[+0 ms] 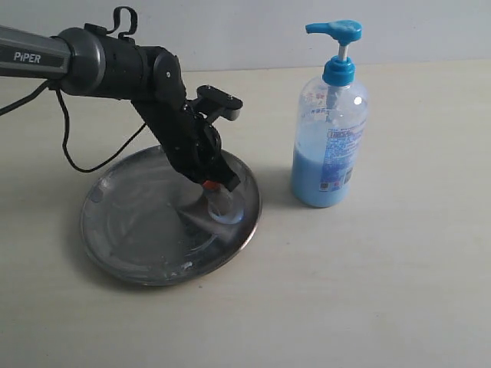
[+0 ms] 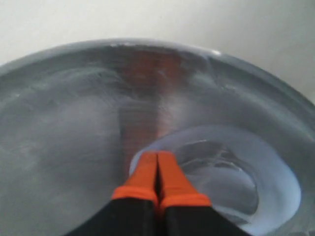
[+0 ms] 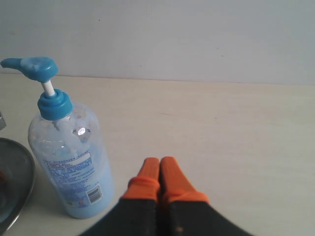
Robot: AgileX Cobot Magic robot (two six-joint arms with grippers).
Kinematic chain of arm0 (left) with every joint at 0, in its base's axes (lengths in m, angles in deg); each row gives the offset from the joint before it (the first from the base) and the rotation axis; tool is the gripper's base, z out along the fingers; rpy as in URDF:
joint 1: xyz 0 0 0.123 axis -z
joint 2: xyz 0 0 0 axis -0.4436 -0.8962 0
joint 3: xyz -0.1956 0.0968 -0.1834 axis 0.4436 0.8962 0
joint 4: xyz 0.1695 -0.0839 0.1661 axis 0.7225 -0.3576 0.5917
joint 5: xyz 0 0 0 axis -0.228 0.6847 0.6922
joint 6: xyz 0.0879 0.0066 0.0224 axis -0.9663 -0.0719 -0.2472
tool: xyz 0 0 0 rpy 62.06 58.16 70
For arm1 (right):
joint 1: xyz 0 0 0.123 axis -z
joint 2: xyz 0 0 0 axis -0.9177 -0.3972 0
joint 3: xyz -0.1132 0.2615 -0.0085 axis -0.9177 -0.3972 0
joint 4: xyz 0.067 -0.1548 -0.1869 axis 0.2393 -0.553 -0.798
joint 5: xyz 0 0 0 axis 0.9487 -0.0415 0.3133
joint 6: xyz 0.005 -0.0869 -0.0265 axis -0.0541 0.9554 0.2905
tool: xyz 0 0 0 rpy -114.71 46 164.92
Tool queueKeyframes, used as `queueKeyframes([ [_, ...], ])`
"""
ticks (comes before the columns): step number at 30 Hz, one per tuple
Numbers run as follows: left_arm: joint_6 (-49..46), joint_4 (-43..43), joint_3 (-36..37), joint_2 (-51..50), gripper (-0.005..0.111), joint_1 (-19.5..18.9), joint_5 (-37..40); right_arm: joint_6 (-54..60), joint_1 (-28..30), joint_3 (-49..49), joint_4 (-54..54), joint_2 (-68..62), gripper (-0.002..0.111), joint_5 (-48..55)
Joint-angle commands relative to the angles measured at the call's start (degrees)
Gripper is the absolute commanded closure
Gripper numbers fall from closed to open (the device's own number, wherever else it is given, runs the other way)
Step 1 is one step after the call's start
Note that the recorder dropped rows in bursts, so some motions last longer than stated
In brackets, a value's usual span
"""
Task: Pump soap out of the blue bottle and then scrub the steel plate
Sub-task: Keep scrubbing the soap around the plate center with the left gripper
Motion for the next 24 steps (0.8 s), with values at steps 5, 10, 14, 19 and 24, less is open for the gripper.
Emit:
queueKeyframes([
  [5,-0.01,0.28,5.7,2.04,0.107,2.46,1.44,-0.11,-0.18,-0.08,-0.12,-0.1,0.108,-1.21],
  [10,-0.13,-0.6,7.98,2.59,0.107,5.08,0.47,-0.11,-0.18,-0.08,-0.12,-0.1,0.108,-1.21],
  [14,-1.51,-2.75,7.98,2.95,0.107,7.2,-0.57,-0.11,-0.18,-0.08,-0.12,-0.1,0.108,-1.21],
  [19,-1.51,-3.65,7.98,3.33,0.107,7.9,-2.76,-0.11,-0.18,-0.08,-0.12,-0.1,0.108,-1.21],
  [24,-1.51,-3.79,7.98,3.33,0.107,7.9,-5.27,-0.11,-0.18,-0.08,-0.12,-0.1,0.108,-1.21],
])
